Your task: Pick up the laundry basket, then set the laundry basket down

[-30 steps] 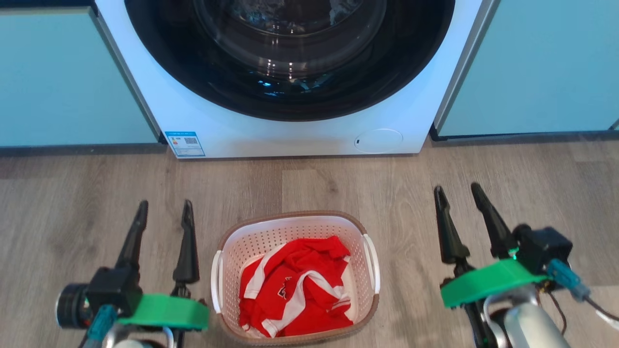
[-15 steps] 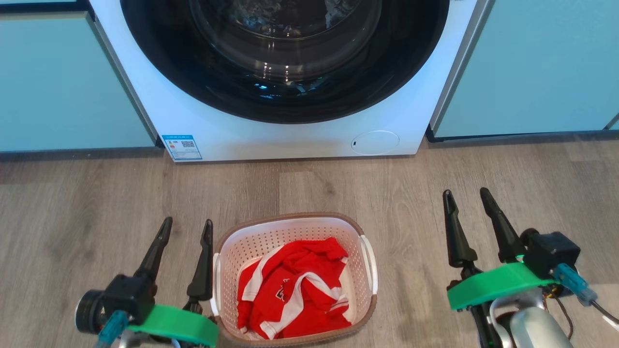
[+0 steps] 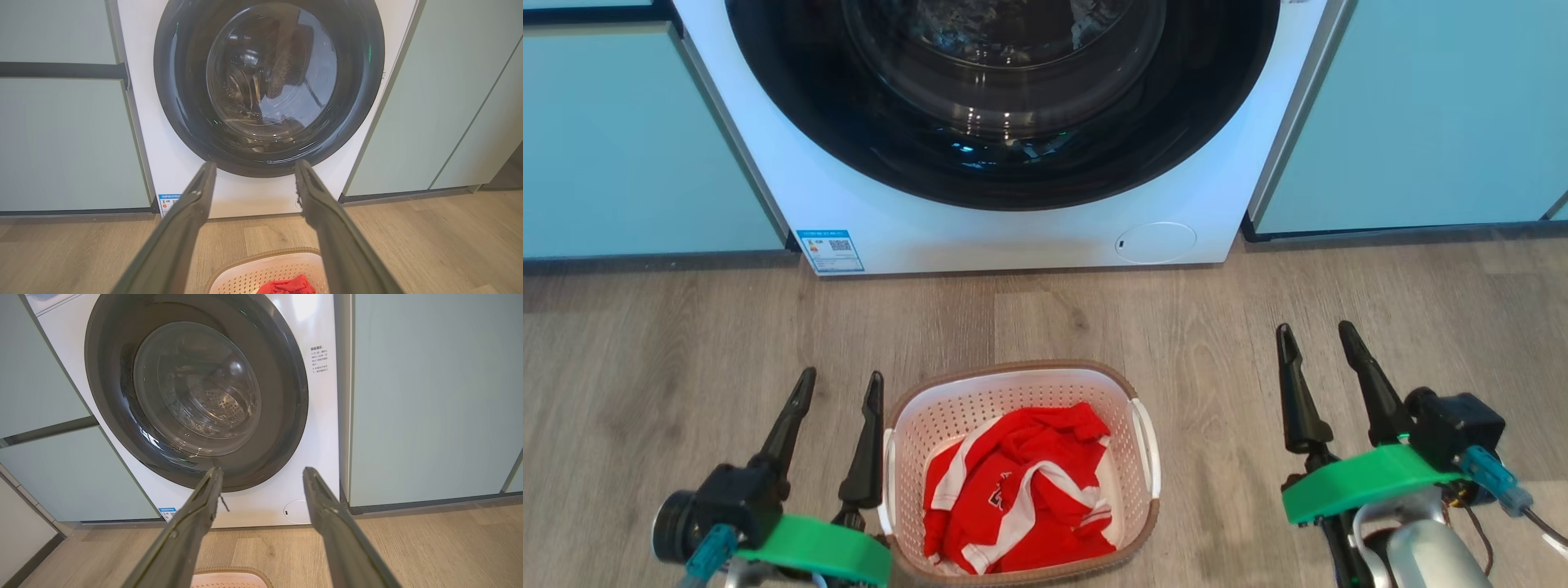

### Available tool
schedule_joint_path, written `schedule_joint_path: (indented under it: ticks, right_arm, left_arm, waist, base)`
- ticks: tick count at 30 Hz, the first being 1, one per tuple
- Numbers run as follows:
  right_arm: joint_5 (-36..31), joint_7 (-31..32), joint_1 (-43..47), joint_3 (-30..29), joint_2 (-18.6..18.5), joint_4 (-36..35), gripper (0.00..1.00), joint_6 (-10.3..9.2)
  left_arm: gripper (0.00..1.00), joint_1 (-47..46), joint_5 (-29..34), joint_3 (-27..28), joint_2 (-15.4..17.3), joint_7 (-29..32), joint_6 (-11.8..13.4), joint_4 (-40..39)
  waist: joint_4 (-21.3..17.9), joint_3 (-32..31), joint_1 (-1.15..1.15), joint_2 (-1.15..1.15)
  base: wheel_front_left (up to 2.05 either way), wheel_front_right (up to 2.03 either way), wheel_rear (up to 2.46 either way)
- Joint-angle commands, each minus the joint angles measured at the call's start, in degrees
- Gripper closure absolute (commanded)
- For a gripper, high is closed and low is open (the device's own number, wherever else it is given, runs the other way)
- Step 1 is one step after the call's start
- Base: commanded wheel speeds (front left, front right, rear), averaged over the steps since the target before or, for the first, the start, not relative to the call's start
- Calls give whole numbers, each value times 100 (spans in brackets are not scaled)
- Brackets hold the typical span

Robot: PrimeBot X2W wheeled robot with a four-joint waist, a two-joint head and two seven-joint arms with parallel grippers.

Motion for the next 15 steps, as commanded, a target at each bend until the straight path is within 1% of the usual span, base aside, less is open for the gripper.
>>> schedule_joint_path:
  ticks: [1,6,7,10,15]
  right_arm:
    - [-54,-76,-104,107,19,-155,0,25]
    - [-51,-76,-136,109,19,-151,0,25]
    - [0,0,-4,-2,3,4,100,0]
    - [9,10,25,15,8,248,100,0]
    - [325,64,22,-11,-12,253,100,1]
  left_arm:
    - [0,-210,-59,201,-38,-28,-28,-188]
    - [0,-231,-111,238,-38,-28,-24,-203]
    - [100,-2,-98,48,0,0,-1,-4]
    - [100,23,-123,39,0,3,2,243]
    - [100,-4,-471,63,18,56,14,244]
  waist:
    - [3,4,0,0]
    - [6,31,0,0]
    - [6,31,0,0]
    - [7,37,0,0]
    - [8,25,0,0]
  base:
    - [0,0,0]
    - [0,0,0]
    - [0,0,0]
    - [0,0,0]
    - [0,0,0]
